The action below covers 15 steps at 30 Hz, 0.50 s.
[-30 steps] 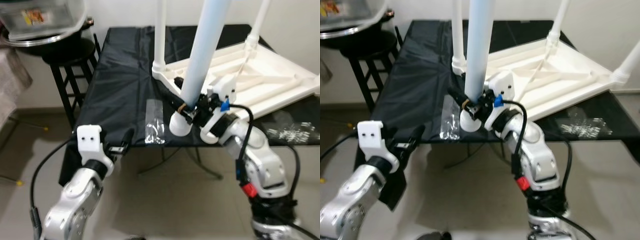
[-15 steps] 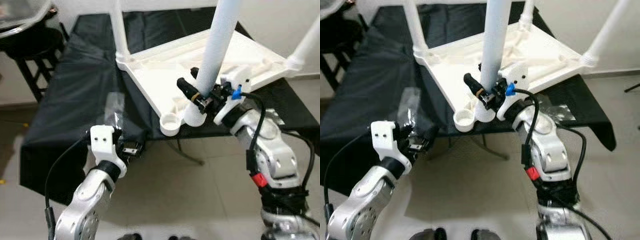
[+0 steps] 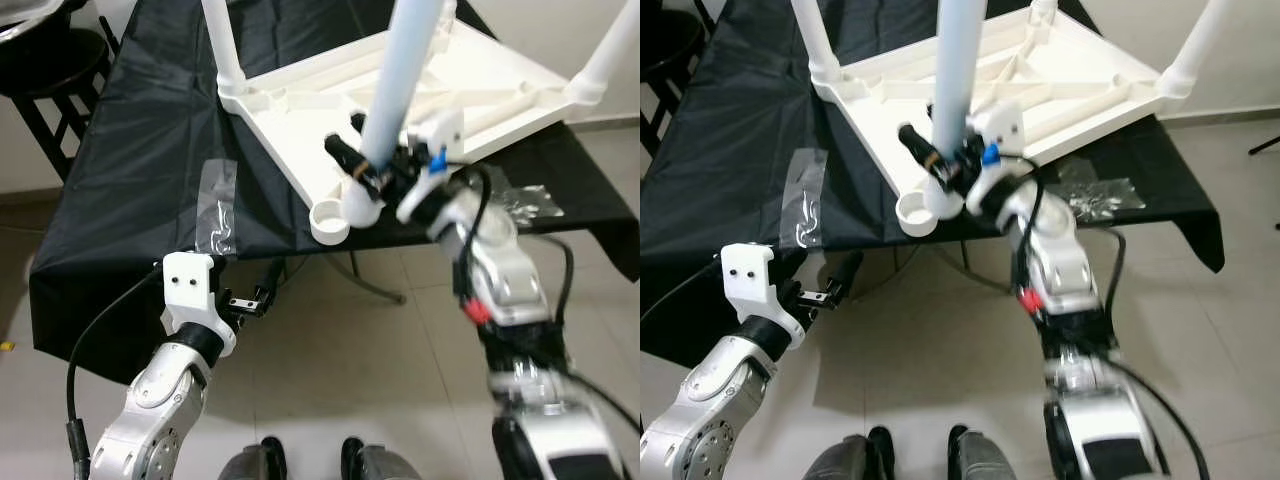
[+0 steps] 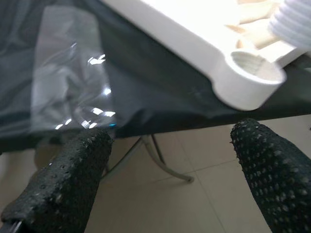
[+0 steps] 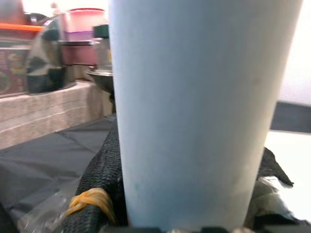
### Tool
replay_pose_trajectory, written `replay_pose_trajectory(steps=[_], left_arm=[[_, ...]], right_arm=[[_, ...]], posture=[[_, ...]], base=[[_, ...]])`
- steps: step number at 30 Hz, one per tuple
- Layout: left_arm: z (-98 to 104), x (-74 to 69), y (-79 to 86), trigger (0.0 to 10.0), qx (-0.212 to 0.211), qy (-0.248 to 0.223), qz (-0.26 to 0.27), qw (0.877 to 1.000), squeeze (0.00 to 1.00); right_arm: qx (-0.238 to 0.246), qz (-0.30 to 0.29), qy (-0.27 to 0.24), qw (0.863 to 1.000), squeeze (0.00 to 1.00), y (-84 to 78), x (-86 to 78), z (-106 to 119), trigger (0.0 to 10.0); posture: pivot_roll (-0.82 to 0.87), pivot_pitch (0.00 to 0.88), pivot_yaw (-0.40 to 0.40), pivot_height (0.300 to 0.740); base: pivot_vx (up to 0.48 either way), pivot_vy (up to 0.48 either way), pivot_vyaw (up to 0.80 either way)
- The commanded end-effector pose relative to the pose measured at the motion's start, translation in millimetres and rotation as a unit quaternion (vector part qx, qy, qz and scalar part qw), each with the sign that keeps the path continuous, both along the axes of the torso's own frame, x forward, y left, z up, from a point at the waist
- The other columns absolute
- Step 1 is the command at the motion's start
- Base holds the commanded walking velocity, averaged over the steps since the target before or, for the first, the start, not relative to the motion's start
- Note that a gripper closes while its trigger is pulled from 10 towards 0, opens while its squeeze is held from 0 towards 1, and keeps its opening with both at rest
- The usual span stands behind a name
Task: Building children table
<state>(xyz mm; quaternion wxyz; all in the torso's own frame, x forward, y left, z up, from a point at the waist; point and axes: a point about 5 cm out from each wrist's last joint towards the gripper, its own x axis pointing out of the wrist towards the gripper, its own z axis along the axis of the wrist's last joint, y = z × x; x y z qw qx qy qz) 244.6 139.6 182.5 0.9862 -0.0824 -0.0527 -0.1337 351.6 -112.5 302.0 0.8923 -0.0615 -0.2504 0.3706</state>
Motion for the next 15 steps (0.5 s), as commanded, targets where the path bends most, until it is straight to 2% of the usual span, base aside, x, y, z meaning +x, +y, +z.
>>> replay_pose_trajectory(steps=[1,3,5,6,7,8,9,10,12,13,14,15], left_arm=[[0.9,-4.9,0.8,10.0,-0.005,-0.002,0.003,1.0,0.0],[0.9,-4.9,0.8,10.0,-0.005,-0.002,0.003,1.0,0.0],[2.2,-8.7,0.2,10.0,-0.012,-0.005,0.004,1.0,0.0],[2.2,-8.7,0.2,10.0,-0.012,-0.005,0.004,1.0,0.0],[2.7,-10.2,0.2,10.0,-0.015,-0.005,0.006,1.0,0.0],[2.7,-10.2,0.2,10.0,-0.015,-0.005,0.006,1.0,0.0],[3.0,-11.5,0.0,10.0,-0.016,-0.006,0.007,1.0,0.0],[3.0,-11.5,0.0,10.0,-0.016,-0.006,0.007,1.0,0.0],[3.3,-12.6,-0.5,10.0,-0.015,-0.007,0.008,1.0,0.0],[3.4,-12.7,-0.6,10.0,-0.015,-0.008,0.009,1.0,0.0],[3.4,-12.7,-0.6,10.0,-0.015,-0.008,0.009,1.0,0.0],[3.4,-12.8,-0.7,10.0,-0.016,-0.008,0.009,1.0,0.0]], right_arm=[[-0.006,0.018,-0.005,1.0,0.0,3.3,1.7,-1.3,10.0],[-0.006,0.018,-0.005,1.0,0.0,3.3,1.7,-1.3,10.0],[-0.014,0.069,-0.004,0.997,0.0,11.5,4.0,2.8,10.0],[-0.014,0.069,-0.004,0.997,0.0,11.5,4.0,2.8,10.0],[-0.018,0.116,-0.01,0.993,0.0,19.5,1.7,7.2,10.0],[-0.018,0.116,-0.01,0.993,0.0,19.5,1.7,7.2,10.0],[-0.021,0.163,-0.016,0.986,0.0,26.6,-0.8,12.2,10.0],[-0.021,0.163,-0.016,0.986,0.0,26.6,-0.8,12.2,10.0],[-0.038,0.236,-0.02,0.971,0.0,34.6,-6.8,18.9,10.0],[-0.064,0.267,-0.018,0.961,0.0,34.8,-10.0,19.2,10.0],[-0.064,0.267,-0.018,0.961,0.0,34.8,-10.0,19.2,10.0],[-0.083,0.287,-0.016,0.954,0.0,34.3,-11.3,18.9,10.0]], posture=[[0.01,0.354,-0.028,0.74],[0.01,0.354,-0.028,0.74],[0.03,0.368,-0.042,0.74],[0.03,0.368,-0.042,0.74],[0.03,0.371,-0.043,0.74],[0.03,0.371,-0.043,0.74],[0.04,0.373,-0.048,0.74],[0.04,0.373,-0.048,0.74],[0.05,0.38,-0.05,0.74],[0.05,0.381,-0.051,0.74],[0.05,0.381,-0.051,0.74],[0.05,0.381,-0.051,0.74]], base=[[0.0,0.0,0.0],[0.0,0.0,0.0],[0.0,0.0,0.0],[0.0,0.0,0.0],[0.0,0.0,0.0],[0.0,0.0,0.0],[0.0,0.0,0.0],[0.0,0.0,0.0],[0.0,0.0,0.0],[0.0,0.0,0.0],[0.0,0.0,0.0],[0.0,0.0,0.0]])
